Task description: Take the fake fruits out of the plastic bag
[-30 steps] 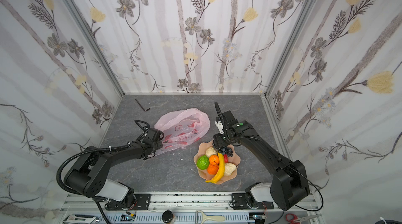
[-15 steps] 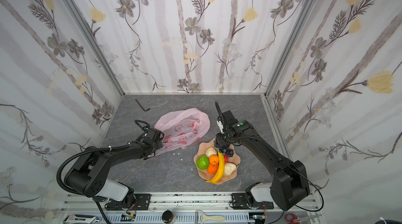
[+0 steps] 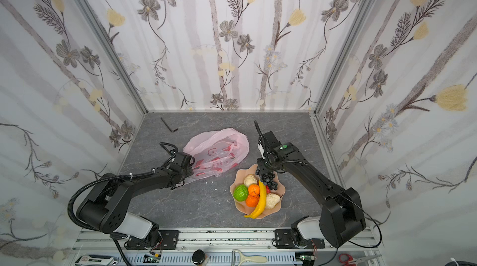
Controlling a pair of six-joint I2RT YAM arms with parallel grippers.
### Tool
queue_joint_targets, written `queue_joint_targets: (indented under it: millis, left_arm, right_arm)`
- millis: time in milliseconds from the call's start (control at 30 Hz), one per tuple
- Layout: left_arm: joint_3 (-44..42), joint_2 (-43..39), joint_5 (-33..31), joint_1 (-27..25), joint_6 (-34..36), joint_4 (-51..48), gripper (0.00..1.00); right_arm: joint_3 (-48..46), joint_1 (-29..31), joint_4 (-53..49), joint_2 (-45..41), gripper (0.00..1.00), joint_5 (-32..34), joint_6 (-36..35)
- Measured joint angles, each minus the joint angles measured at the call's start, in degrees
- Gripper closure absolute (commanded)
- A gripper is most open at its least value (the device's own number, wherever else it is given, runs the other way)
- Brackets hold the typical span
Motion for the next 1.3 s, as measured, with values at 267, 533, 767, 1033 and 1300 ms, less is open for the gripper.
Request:
queue_joint_targets:
  millis: [267,533,767,1033,1300]
  left_arm:
    - [0.24,0.07,0.28,0.0,0.0,-0.02,1.0]
    - [1.64,0.09,1.4,-0.09,0.35,-0.5,1.0]
    - [7.43,2.91,3.72,-1.29,2.99,-0.9,1.0]
    - [20.96,11.1,6.6,-3.48,7.17,-1.36,1.0]
    - [41.33,24.15,9.4,-3.87,14.32,-2.62,1.0]
  right_arm:
    - [0.0,0.26,0.0,0.39,0.42,1.16,0.31]
    - [0.02,-0.02,0.55,-2.29,0.33,1.03,1.75]
    - [-0.68,-4.48,3.87,-8.59,0.3,-0.31,4.63]
    - [-6.6,-12.04,9.94,-18.75,0.24,-2.78,10.62]
    - [-13.92,-15.04,17.42,-27.69,0.19,-6.64,16.85]
